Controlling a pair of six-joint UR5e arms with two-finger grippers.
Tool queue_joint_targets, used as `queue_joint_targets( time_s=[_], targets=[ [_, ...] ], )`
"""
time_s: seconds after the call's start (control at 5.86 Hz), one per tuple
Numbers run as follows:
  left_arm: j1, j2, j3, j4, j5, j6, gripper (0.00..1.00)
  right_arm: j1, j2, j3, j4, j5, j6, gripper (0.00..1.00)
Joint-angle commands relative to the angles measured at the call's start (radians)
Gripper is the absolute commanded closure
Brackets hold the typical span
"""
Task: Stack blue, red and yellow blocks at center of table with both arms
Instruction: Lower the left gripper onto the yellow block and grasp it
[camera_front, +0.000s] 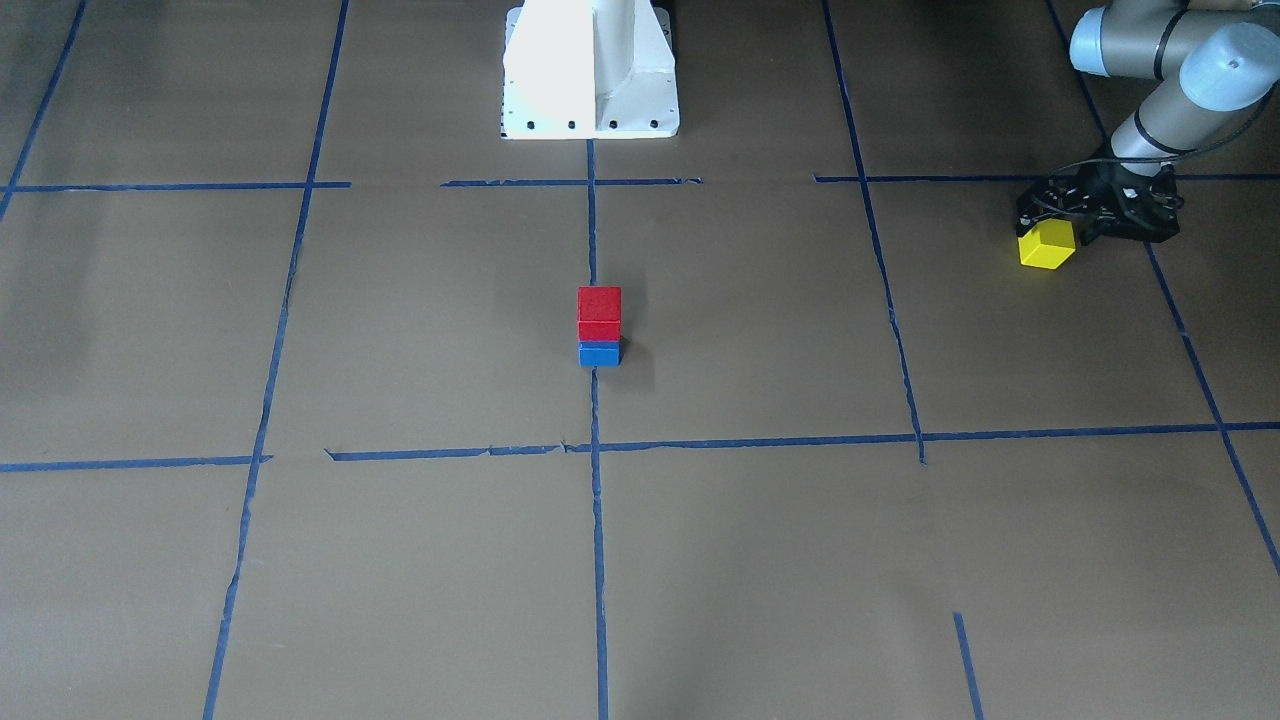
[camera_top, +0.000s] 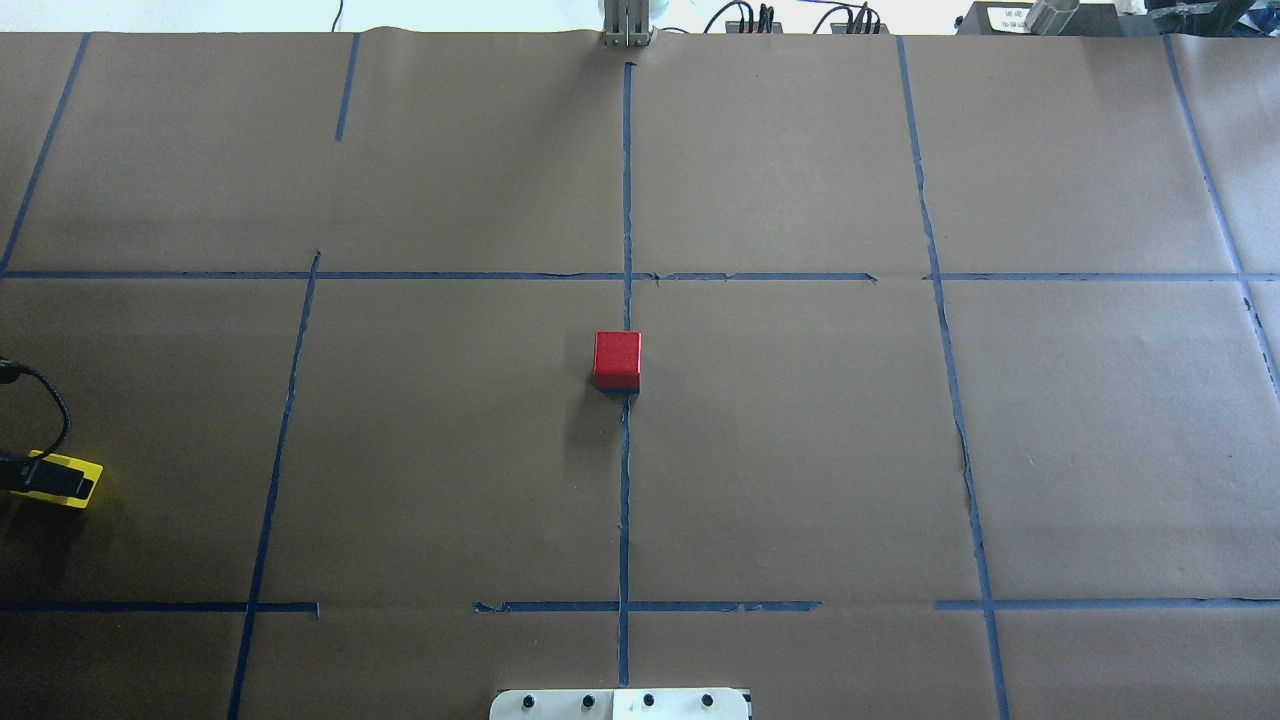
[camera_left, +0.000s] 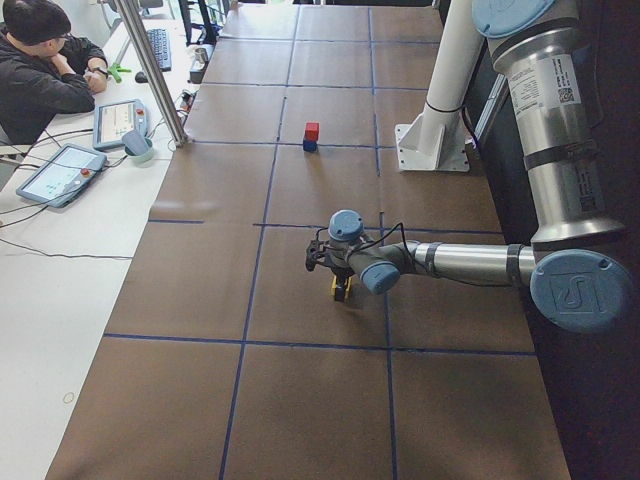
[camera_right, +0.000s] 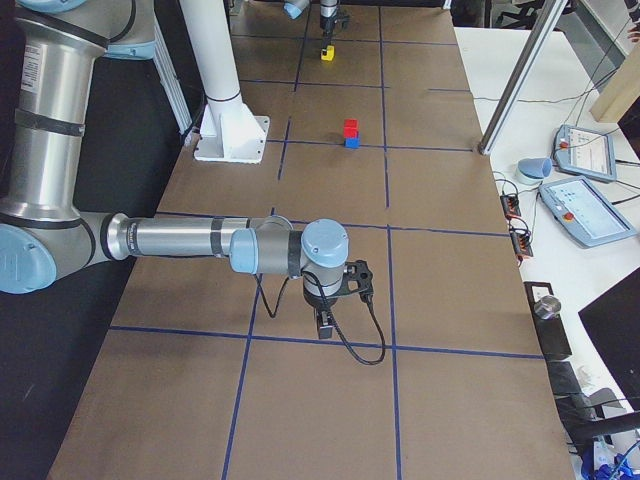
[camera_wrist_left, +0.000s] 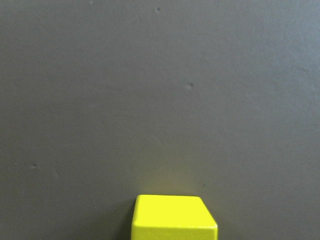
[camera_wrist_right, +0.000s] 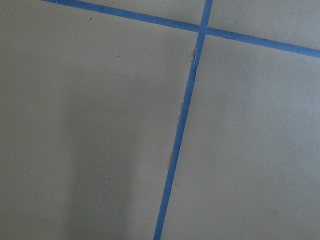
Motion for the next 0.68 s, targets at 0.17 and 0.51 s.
queue_joint_targets(
  time_s=[0.17,0.51],
  targets=[
    [0.033,-0.010,0.011,0.001,-0.001,0.014,0.93,0.000,0.000,-0.002,-0.001,0.000,-0.001,0.00],
    [0.031,-0.029,-0.030,0.007,-0.006,0.014,1.00,0.000,0.000,-0.007,0.001,0.000,-0.001,0.00]
  ],
)
